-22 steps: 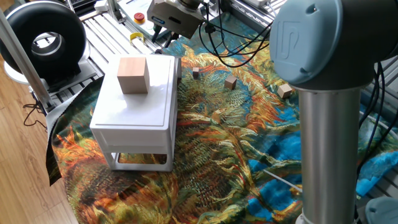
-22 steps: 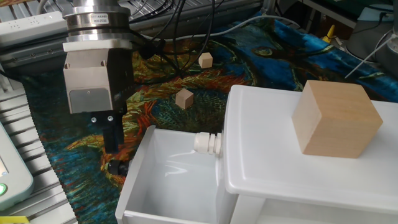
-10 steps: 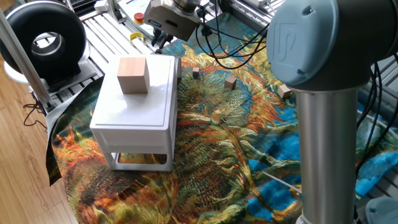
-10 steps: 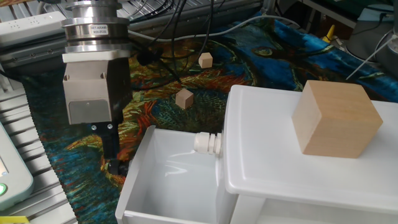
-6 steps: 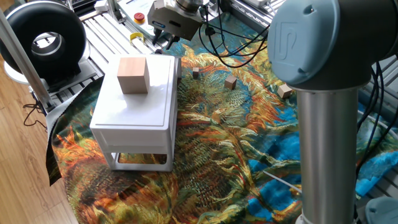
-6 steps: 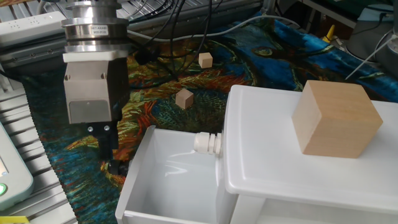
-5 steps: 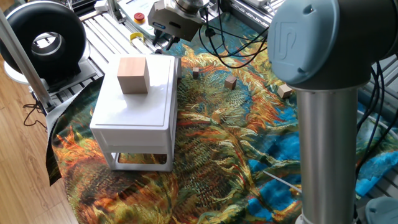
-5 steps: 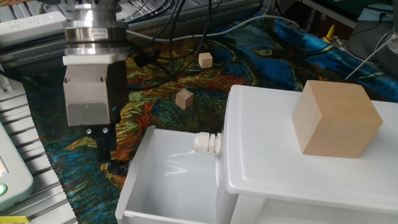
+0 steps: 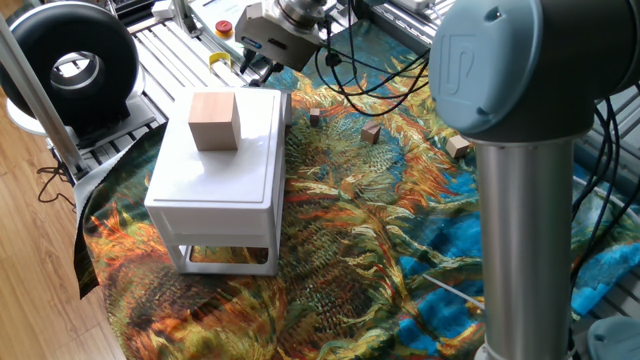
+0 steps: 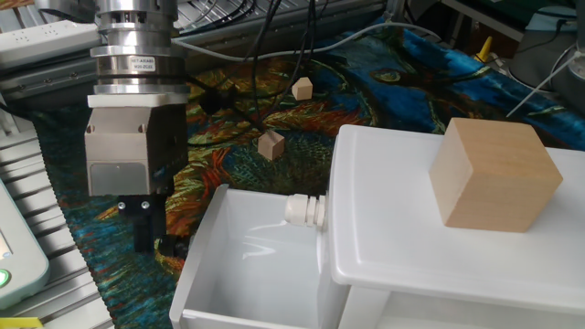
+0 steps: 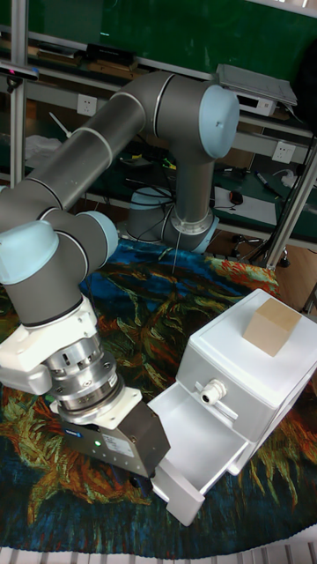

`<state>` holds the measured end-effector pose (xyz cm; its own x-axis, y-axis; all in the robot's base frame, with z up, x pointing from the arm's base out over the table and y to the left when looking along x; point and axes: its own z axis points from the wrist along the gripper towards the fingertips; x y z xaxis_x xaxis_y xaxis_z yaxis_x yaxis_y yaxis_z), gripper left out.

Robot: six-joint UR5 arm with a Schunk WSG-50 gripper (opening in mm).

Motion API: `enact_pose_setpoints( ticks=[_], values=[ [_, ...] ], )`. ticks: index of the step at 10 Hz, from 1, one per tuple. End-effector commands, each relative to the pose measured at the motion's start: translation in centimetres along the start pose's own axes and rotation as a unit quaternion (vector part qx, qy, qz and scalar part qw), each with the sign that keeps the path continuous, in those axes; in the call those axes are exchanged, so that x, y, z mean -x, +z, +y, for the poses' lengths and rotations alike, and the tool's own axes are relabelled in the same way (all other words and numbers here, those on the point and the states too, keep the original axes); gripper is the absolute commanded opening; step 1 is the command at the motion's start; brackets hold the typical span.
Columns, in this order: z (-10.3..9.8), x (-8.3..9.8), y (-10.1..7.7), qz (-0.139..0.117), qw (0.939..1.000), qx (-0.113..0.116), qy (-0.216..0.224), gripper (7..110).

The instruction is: Grasp the handle and close the drawer

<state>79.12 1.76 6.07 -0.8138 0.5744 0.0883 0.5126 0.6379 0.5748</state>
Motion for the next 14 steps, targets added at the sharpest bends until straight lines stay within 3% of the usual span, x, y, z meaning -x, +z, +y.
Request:
enact_pose_setpoints(
  ticks=[1, 5, 14],
  values=[
    [0.6, 0.2, 0.2, -0.001, 0.9997, 0.017, 0.018, 44],
    [-2.4, 1.3, 0.6, -0.019, 0.9992, -0.036, -0.001, 44],
    [-1.2, -0.1, 0.7, 0.008, 0.9998, -0.014, 0.015, 44]
  ],
)
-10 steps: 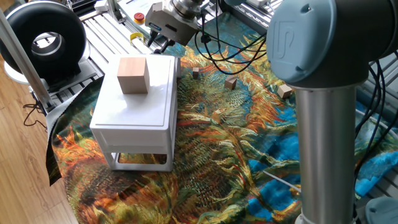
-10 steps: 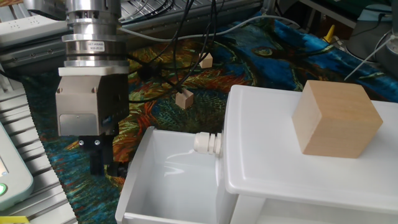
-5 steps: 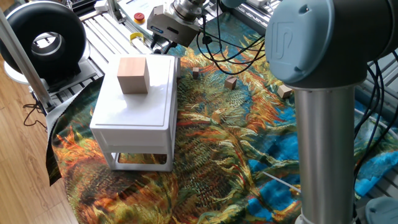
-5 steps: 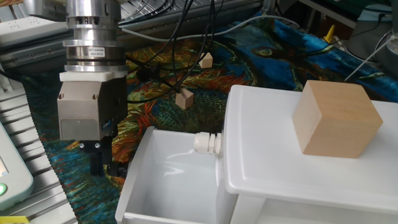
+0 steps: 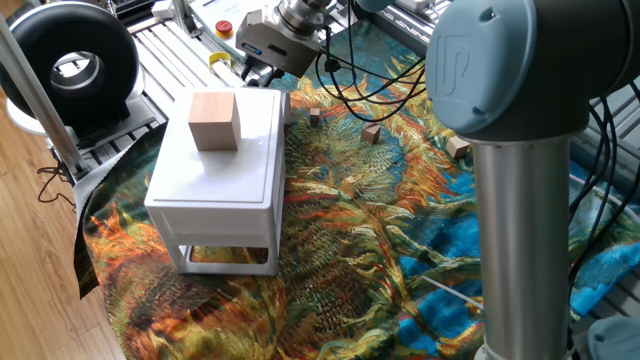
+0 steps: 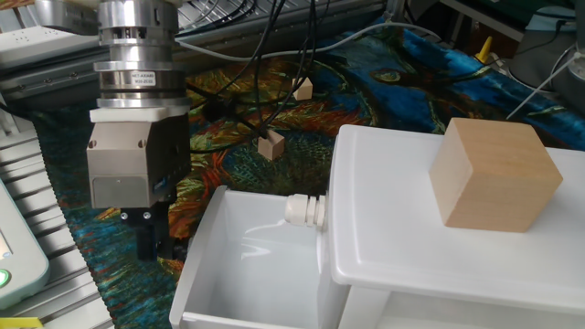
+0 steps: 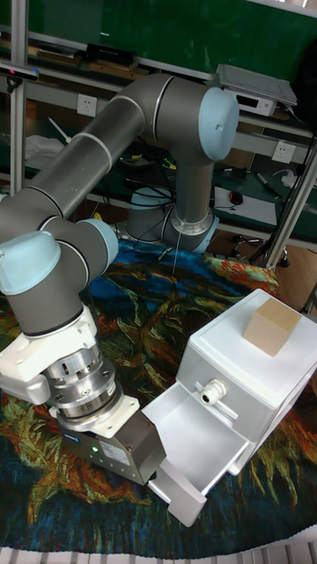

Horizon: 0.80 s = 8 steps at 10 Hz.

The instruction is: Grasp the handle and close the drawer

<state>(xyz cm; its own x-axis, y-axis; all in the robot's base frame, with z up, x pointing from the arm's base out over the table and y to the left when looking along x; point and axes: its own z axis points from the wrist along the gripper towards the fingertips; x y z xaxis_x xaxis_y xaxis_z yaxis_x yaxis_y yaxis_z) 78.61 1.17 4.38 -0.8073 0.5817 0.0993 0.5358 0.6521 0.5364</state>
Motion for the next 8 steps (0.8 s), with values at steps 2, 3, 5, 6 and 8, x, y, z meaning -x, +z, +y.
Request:
enact_pose_setpoints(
  ticks=[2, 3, 5, 6, 8],
  values=[
    [0.51, -0.24, -0.18, 0.008, 0.9999, 0.010, 0.011, 44],
    [0.67, -0.29, -0.13, 0.009, 0.9998, 0.013, 0.014, 44],
    [0.63, -0.30, -0.04, 0.009, 0.9997, 0.011, 0.019, 44],
    [0.63, -0.31, -0.03, 0.009, 0.9997, 0.011, 0.021, 22],
    [0.67, -0.47, 0.05, 0.013, 0.9995, 0.010, 0.026, 22]
  ],
)
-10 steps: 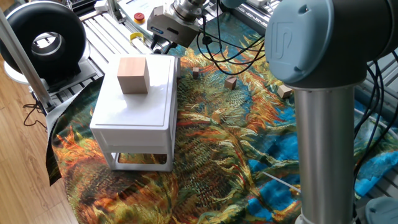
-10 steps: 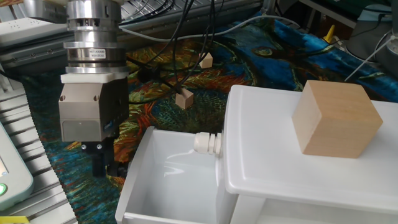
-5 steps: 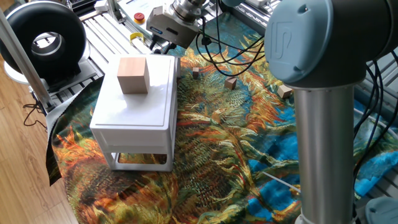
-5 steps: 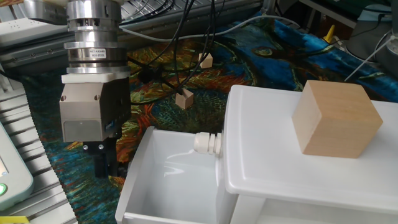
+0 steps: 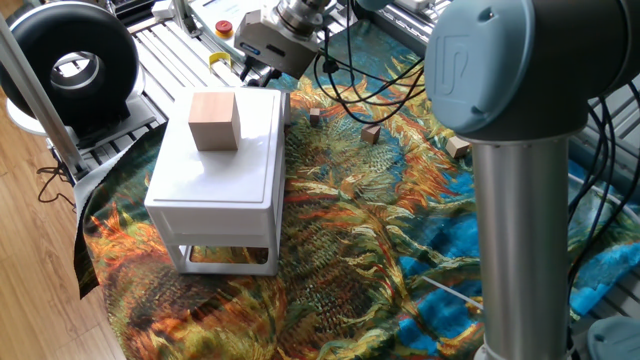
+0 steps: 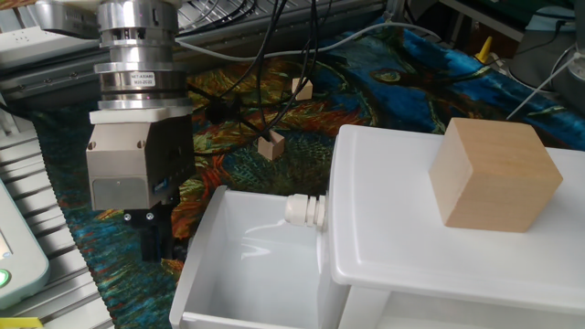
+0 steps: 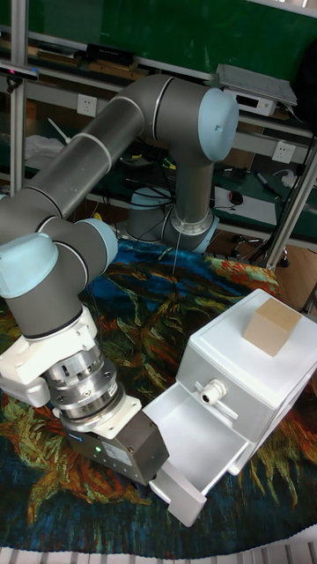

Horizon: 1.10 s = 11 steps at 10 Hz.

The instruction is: Grasp the handle and close the drawer

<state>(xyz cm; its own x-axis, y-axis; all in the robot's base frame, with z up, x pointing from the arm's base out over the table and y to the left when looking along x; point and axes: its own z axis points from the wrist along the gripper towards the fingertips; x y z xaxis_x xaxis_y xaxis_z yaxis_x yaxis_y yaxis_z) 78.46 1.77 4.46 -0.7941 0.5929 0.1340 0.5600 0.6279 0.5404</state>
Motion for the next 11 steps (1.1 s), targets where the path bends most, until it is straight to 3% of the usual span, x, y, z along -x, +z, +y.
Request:
enact_pose_setpoints(
  ticks=[1, 5, 6, 11],
  values=[
    [0.4, -0.1, -0.1, 0.003, 0.9999, 0.007, 0.011, 22],
    [0.6, -0.6, -0.3, 0.014, 0.9997, 0.008, 0.016, 22],
    [0.5, -0.8, -0.4, 0.015, 0.9997, 0.006, 0.017, 7],
    [0.9, -1.5, -0.3, 0.024, 0.9995, 0.006, 0.019, 7]
  ],
)
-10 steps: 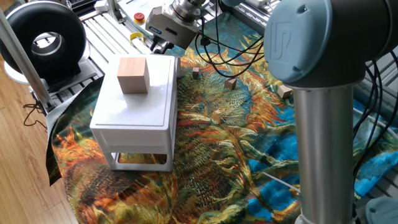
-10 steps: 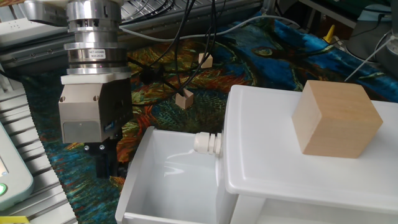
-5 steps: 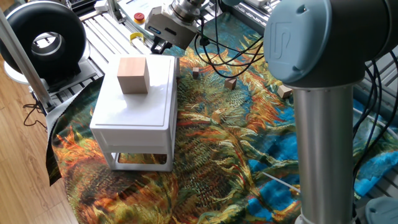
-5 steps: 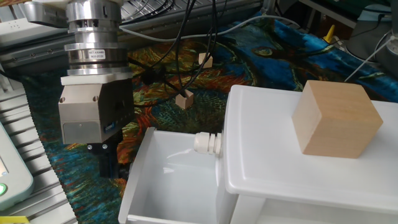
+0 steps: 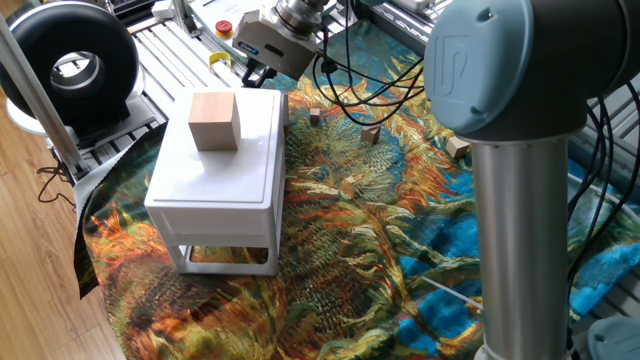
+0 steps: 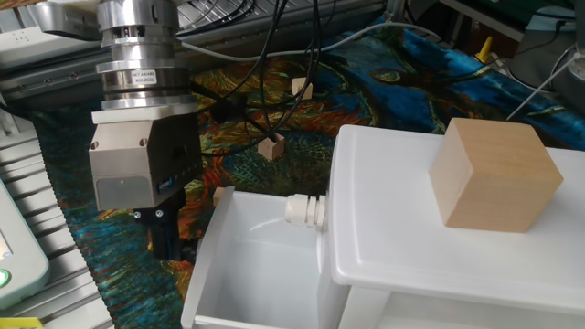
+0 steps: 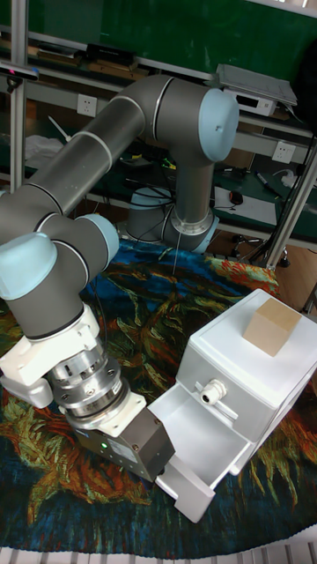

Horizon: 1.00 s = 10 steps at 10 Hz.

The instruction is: Grasp the handle and close the drawer

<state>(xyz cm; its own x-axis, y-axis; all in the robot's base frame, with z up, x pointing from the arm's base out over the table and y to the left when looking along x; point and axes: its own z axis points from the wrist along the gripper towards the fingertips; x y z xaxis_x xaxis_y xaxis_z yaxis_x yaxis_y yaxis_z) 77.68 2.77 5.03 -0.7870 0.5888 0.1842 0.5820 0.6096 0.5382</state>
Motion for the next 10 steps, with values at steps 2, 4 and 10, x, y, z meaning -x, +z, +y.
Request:
enact_pose_setpoints(
  ticks=[2, 4, 10],
  values=[
    [0.3, 0.0, -0.1, -0.004, 1.0000, 0.002, 0.002, 7],
    [0.4, 0.3, -0.1, -0.011, 0.9999, 0.002, 0.001, 7],
    [1.0, -0.8, -0.6, -0.013, 0.9999, 0.000, -0.001, 7]
  ],
)
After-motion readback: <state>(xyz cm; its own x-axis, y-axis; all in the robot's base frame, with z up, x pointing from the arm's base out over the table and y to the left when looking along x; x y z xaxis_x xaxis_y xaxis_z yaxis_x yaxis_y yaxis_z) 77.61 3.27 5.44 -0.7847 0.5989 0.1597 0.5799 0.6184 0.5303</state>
